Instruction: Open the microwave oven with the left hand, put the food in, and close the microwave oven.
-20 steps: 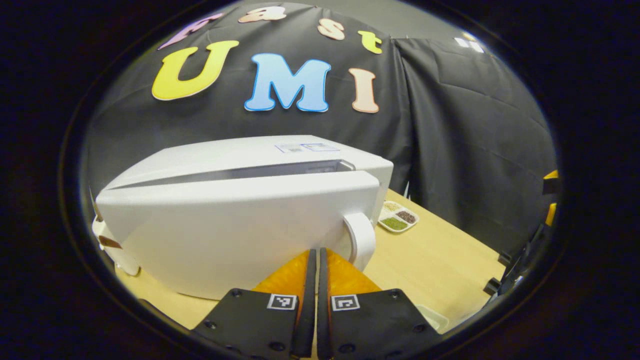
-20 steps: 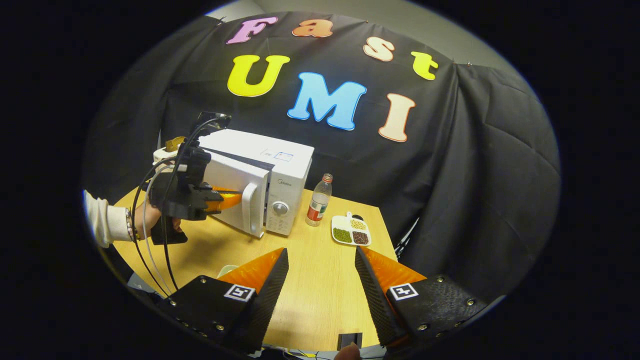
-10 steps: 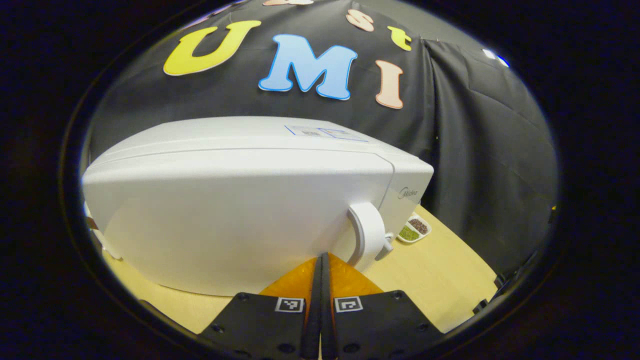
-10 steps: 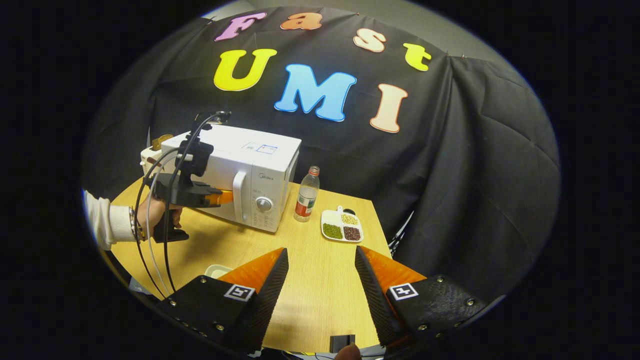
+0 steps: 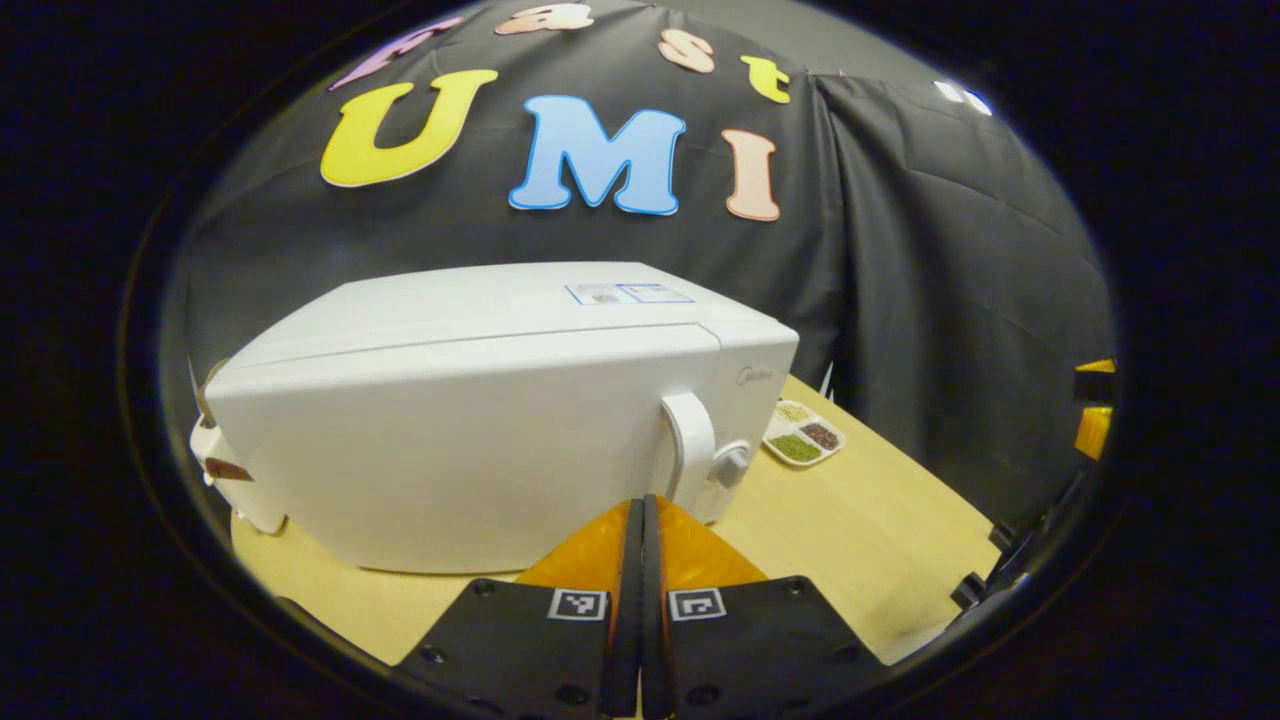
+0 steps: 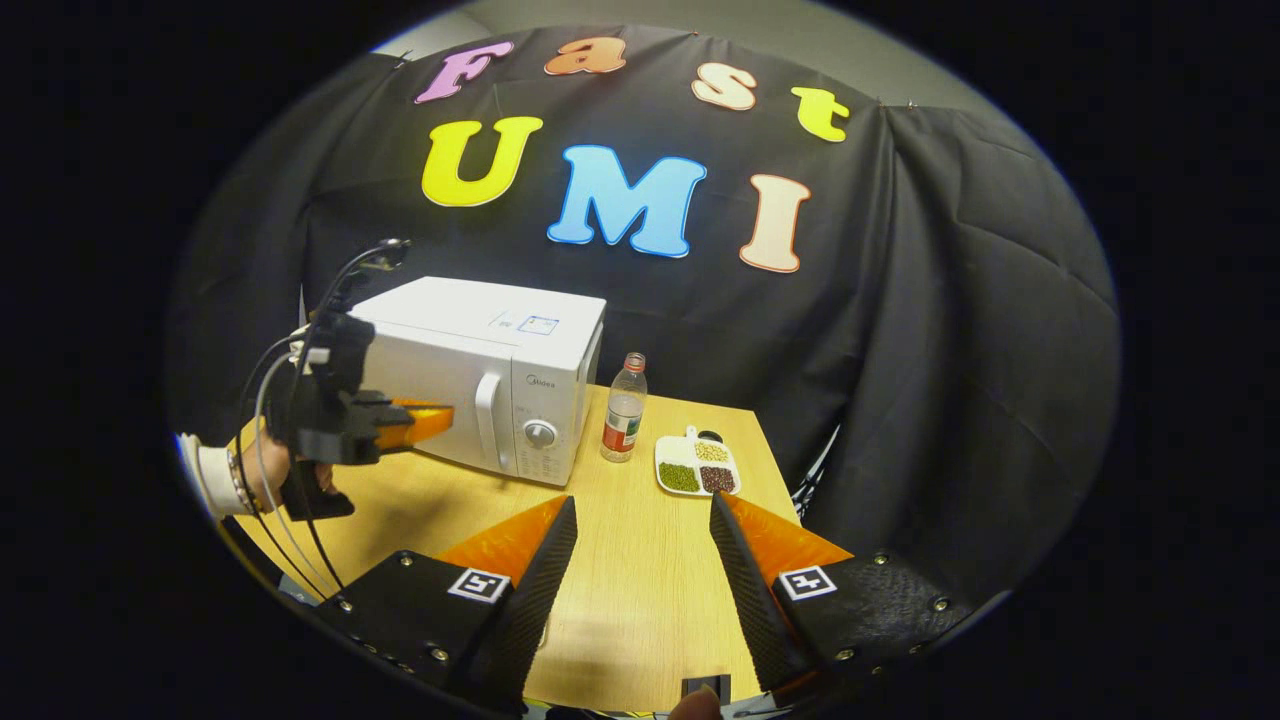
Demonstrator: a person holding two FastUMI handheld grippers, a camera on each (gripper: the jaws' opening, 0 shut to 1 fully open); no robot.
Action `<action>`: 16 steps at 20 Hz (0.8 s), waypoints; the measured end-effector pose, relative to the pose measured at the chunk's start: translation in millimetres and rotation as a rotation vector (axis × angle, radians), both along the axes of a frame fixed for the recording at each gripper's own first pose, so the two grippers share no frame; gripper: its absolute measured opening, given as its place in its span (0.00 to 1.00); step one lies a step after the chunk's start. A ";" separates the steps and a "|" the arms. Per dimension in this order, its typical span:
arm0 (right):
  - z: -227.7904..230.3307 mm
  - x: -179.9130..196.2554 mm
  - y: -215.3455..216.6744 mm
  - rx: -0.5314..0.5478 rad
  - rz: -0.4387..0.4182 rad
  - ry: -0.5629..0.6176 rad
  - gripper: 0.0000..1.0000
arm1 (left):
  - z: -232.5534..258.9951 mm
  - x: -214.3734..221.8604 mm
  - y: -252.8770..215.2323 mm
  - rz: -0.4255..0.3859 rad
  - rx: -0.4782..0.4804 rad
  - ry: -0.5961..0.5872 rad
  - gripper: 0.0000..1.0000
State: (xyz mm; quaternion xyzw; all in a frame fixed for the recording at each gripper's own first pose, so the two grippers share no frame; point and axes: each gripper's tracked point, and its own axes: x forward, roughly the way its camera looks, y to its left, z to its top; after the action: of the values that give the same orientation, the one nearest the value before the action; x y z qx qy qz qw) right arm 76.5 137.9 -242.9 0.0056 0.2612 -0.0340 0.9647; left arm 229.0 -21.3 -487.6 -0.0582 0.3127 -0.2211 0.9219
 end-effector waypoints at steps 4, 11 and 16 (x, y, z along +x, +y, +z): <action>8.6 -8.3 -4.2 0.015 -0.009 -0.023 0.82 | 44.7 -62.2 19.1 0.025 -0.051 -0.020 0.08; 25.9 -18.5 -11.7 0.075 0.051 -0.124 0.83 | 139.7 -139.3 55.9 0.151 -0.018 -0.113 0.08; 49.9 -20.0 -34.4 0.150 0.115 -0.216 0.82 | 218.9 -176.3 66.3 0.309 0.039 -0.226 0.22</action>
State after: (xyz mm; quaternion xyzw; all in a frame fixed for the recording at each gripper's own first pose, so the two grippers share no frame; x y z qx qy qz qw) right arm 56.6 103.6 -193.0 0.0661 0.1578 0.0415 0.9844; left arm 52.8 45.0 -268.7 -0.0623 0.1988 -0.0761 0.9751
